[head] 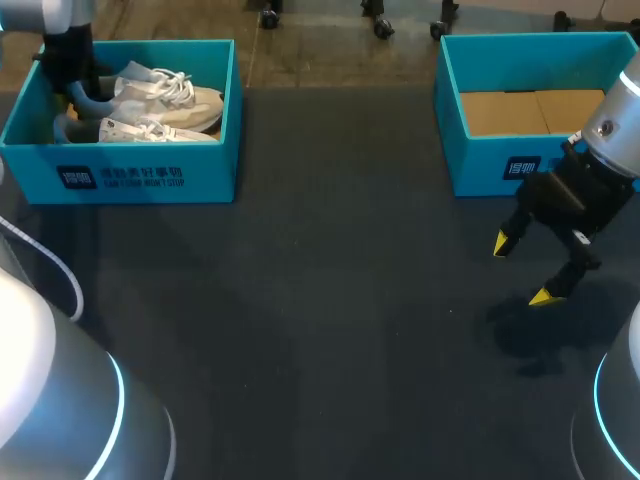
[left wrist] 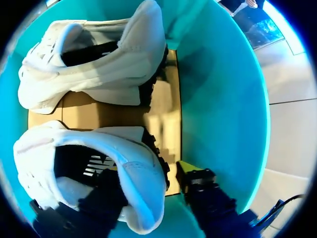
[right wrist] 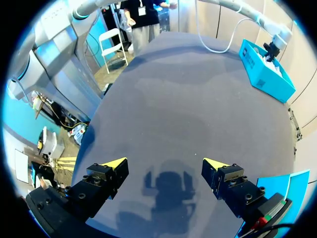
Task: Take the shoe out of the shoebox, open the shoe tongue, remove and reinsert the insole, then place the shoe into the shoebox
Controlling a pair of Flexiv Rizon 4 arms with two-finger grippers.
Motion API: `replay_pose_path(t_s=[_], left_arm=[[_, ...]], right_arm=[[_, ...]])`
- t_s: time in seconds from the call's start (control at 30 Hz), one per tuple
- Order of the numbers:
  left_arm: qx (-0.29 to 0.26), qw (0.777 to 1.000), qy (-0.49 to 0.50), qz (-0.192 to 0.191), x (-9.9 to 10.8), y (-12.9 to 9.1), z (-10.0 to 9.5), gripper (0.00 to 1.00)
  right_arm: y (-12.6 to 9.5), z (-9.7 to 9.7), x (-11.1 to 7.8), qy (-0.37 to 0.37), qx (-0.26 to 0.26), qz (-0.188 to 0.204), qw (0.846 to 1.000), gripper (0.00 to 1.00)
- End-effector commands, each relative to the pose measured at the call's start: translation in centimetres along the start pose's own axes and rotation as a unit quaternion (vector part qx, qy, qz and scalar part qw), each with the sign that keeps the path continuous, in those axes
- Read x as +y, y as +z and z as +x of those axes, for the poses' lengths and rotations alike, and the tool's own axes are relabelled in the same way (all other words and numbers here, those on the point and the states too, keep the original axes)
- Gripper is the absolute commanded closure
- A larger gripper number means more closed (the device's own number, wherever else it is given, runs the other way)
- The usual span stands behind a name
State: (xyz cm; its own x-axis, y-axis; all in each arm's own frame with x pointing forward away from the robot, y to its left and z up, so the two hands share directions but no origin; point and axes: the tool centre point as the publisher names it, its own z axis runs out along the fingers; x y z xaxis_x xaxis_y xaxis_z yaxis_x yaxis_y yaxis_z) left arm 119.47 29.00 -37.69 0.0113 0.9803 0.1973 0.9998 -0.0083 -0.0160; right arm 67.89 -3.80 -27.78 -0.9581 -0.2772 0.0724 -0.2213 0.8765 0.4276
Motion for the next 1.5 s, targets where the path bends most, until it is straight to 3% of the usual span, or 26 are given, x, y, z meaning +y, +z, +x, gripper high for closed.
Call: replay_pose_path(t_s=[0.03,0.37,0.7,1.13,1.5], left_arm=[[-0.016,1.0,0.004,0.006,0.1,-1.2,0.5,0.0],[-0.048,0.999,0.015,-0.009,-1.6,-5.0,0.2,0.0],[-0.068,0.997,0.025,-0.016,-4.8,-8.3,0.2,0.0],[-0.054,0.998,0.04,0.001,-11.7,-10.1,0.7,0.0],[-0.054,0.998,0.04,0.001,-11.7,-10.1,0.7,0.0]], right_arm=[[0.1,0.0,0.0,0.0,0.0,0.001,1.0,0.0],[0.1,0.0,0.0,0.0,0.0,0.001,1.0,0.0],[0.1,0.0,0.0,0.0,0.0,0.001,1.0,0.0],[0.1,0.0,0.0,0.0,0.0,0.001,1.0,0.0],[0.1,0.0,0.0,0.0,0.0,0.001,1.0,0.0]])
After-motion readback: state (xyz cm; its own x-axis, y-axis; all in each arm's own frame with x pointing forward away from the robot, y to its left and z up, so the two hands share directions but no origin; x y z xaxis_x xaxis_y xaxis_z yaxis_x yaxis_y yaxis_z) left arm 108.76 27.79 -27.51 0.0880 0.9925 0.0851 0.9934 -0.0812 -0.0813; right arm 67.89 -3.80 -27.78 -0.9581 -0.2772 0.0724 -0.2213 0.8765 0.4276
